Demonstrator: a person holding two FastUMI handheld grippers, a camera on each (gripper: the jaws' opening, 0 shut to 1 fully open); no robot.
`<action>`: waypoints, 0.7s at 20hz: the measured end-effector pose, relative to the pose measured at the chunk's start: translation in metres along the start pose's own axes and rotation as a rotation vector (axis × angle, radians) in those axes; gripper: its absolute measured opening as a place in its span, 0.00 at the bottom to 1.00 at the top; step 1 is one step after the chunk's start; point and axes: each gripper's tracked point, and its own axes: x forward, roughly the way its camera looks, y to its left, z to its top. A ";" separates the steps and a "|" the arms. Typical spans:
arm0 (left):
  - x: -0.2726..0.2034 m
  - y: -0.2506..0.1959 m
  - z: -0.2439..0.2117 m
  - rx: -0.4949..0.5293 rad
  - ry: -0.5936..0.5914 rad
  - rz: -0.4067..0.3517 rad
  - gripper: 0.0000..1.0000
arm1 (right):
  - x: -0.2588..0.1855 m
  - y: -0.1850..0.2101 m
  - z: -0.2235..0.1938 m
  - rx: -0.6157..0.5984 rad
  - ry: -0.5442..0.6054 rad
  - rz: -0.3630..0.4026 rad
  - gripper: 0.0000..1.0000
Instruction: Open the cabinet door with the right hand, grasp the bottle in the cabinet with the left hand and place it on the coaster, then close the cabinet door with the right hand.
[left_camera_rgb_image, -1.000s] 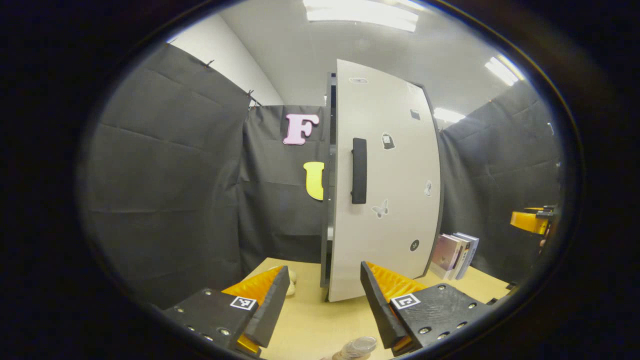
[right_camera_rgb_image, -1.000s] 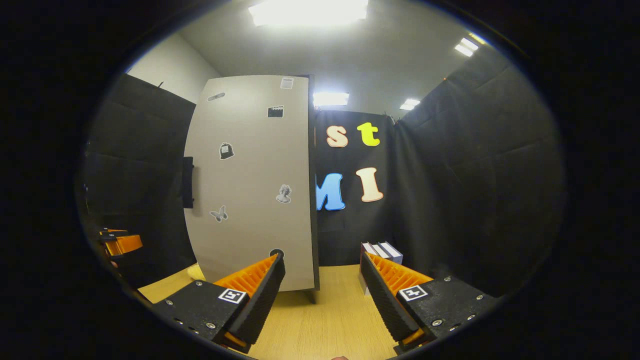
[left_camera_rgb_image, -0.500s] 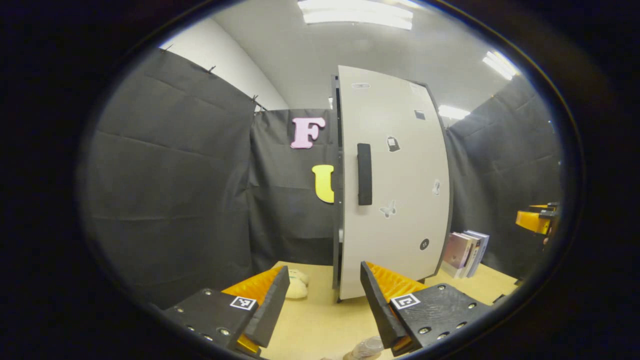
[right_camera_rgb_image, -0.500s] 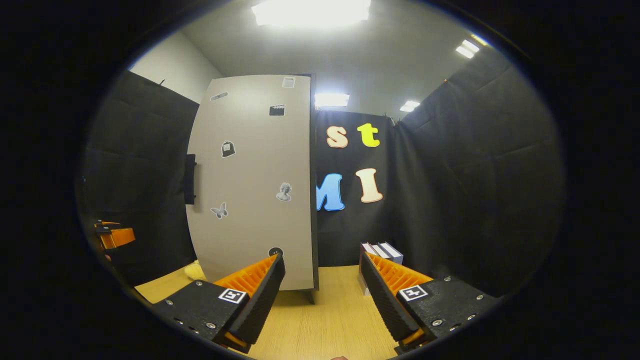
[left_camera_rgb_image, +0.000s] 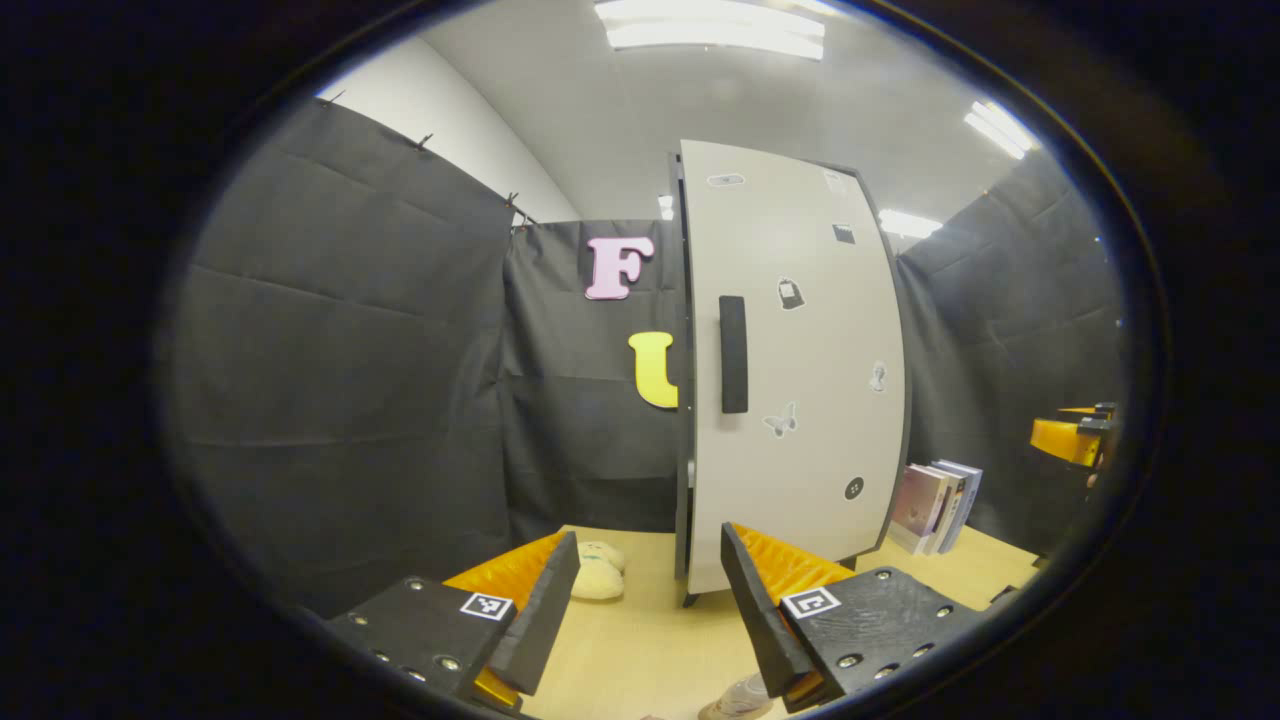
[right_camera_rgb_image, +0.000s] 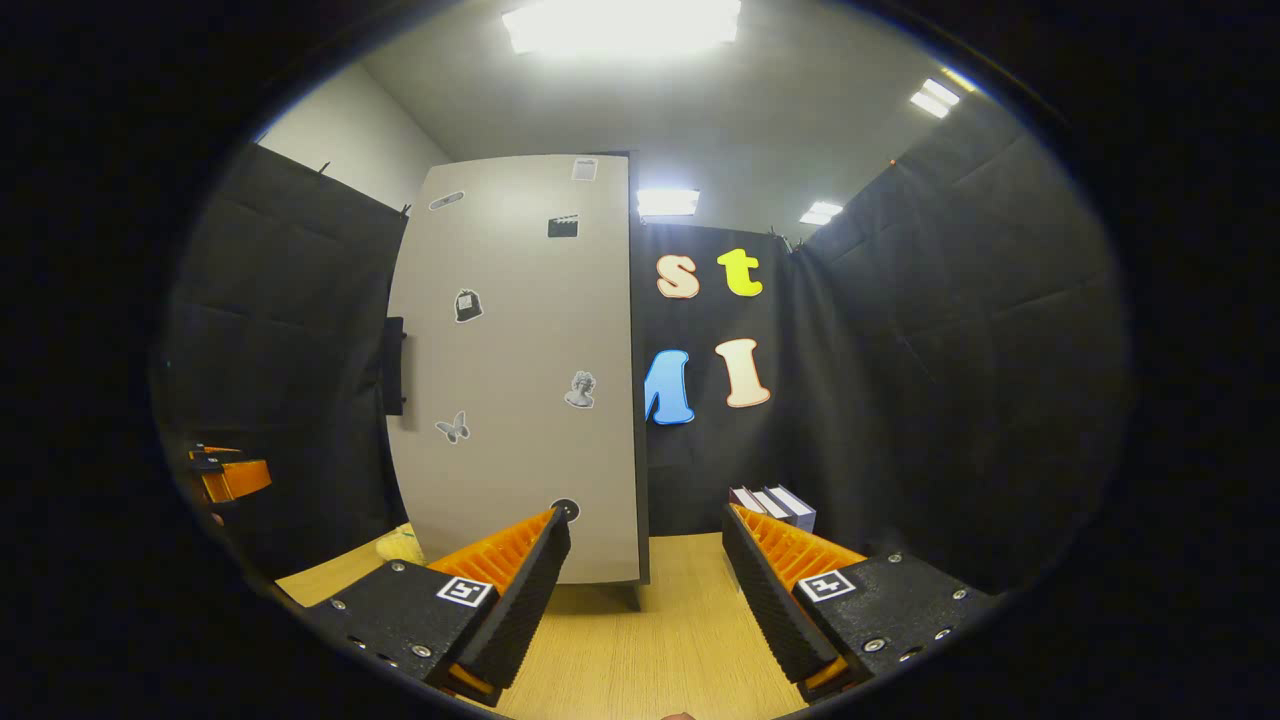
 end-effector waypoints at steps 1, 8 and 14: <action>0.000 0.003 0.000 0.001 -0.004 0.006 0.82 | 0.000 0.003 0.000 0.001 -0.001 0.005 0.95; -0.007 0.011 0.001 -0.015 -0.021 0.038 0.82 | -0.004 0.009 0.005 -0.002 -0.014 0.018 0.95; -0.010 0.012 0.001 -0.014 -0.032 0.046 0.82 | -0.004 0.012 0.012 0.017 -0.032 0.021 0.95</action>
